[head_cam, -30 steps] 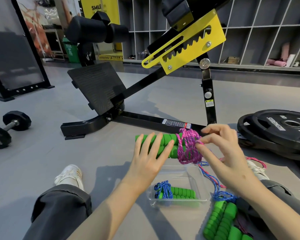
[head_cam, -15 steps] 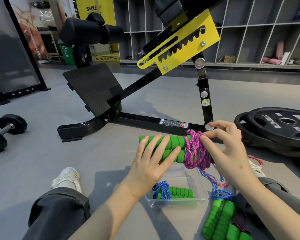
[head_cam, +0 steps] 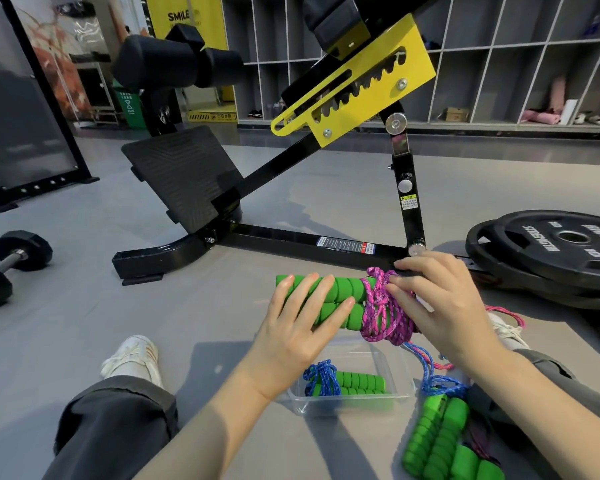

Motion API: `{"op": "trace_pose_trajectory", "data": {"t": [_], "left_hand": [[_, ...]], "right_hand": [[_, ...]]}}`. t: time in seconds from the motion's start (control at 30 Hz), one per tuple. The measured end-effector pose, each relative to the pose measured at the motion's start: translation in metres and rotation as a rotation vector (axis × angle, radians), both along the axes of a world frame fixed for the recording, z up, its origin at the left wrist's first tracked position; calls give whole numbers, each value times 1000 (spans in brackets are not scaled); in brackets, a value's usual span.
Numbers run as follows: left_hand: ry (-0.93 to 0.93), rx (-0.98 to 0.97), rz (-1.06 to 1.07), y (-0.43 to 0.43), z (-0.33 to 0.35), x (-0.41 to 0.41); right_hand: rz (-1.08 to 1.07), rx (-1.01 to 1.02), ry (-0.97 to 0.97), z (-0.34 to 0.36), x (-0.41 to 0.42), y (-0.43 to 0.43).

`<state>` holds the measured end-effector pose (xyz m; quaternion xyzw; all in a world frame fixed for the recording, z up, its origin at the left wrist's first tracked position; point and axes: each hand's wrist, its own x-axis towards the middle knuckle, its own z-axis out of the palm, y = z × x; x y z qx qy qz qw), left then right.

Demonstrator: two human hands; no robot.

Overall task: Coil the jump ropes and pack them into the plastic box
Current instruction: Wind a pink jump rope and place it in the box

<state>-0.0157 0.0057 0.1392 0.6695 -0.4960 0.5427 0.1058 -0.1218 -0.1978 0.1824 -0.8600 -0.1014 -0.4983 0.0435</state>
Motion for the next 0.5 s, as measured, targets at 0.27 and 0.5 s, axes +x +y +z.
{"op": "trace_pose_trajectory", "data": {"t": [0.27, 0.5], "left_hand": [[52, 56, 53, -3, -17, 12], [78, 250, 74, -25, -62, 34]], "right_hand": [[11, -229, 326, -19, -5, -22], [-24, -302, 502, -73, 12, -50]]}}
